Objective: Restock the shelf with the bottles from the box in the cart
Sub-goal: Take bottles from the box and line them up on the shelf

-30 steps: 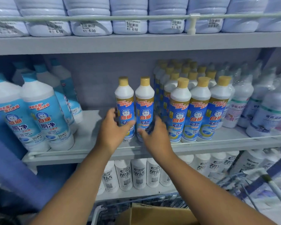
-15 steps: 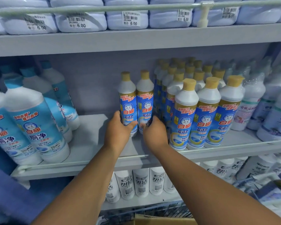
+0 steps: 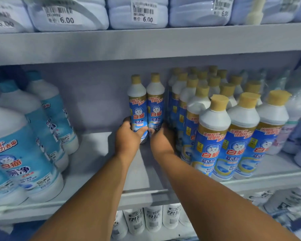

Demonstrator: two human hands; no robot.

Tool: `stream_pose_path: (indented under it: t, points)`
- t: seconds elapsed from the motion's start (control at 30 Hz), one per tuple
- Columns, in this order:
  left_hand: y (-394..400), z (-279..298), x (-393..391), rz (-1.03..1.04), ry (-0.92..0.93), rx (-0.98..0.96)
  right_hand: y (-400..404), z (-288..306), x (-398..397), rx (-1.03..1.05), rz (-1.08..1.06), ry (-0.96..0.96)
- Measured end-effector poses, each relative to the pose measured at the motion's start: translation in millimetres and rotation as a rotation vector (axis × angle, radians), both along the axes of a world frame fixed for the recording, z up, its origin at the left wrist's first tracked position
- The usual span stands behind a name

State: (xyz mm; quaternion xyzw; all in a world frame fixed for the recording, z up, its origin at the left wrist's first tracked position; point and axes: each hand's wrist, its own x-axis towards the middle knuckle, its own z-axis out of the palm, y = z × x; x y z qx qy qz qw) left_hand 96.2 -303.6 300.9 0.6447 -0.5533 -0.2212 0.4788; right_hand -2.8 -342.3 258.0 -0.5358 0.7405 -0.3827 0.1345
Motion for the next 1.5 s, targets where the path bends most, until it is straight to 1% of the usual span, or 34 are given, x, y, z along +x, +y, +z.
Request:
stream_pose_path:
  t: [0.2,0.43,0.77,0.83,0.9,0.93,0.97,1.07,1.1,1.13,1.17,1.27,1.33,1.37,1.43,1.5]
  points:
    - [-23,-2,-1,-0.021,0.033,-0.005,-23,2,1,0.019,-0.012,-0.207]
    - [-46,-10,-3,0.024,0.076,-0.027,-41,-1,-2,0.031,-0.001,-0.193]
    - [-70,-15,-1,0.017,0.079,0.029,-59,1,2,0.056,-0.034,-0.167]
    - [-73,-16,-1,0.013,0.073,0.033,-59,2,2,0.071,-0.027,-0.197]
    - [-75,-17,0,0.013,0.069,0.041,-60,3,3,0.076,-0.009,-0.307]
    - [-75,-17,0,0.012,0.069,0.047,-61,1,5,0.046,0.008,-0.356]
    - [-74,-16,1,0.009,0.072,0.053,-58,1,6,0.019,0.032,-0.363]
    - [-70,-13,3,-0.018,0.063,0.068,-56,-12,8,0.081,0.049,-0.318]
    - [-68,-11,3,-0.029,0.054,0.071,-53,-17,8,0.124,0.037,-0.263]
    - [-65,-10,4,-0.041,0.043,0.076,-46,-14,8,0.168,0.039,-0.198]
    - [-63,-10,4,-0.054,0.031,0.079,-35,-10,8,0.194,0.040,-0.078]
    - [-56,-12,8,-0.071,0.007,0.043,7,3,7,0.270,0.195,0.101]
    - [-56,-9,11,-0.063,-0.015,0.041,31,9,2,0.251,0.277,0.264]
    - [-58,-8,13,-0.069,-0.025,0.055,39,13,0,0.255,0.322,0.271]
    - [-60,-5,15,-0.100,-0.040,0.083,52,21,-2,0.329,0.396,0.232]
    - [-60,-5,17,-0.115,-0.024,0.087,62,24,-3,0.363,0.423,0.258]
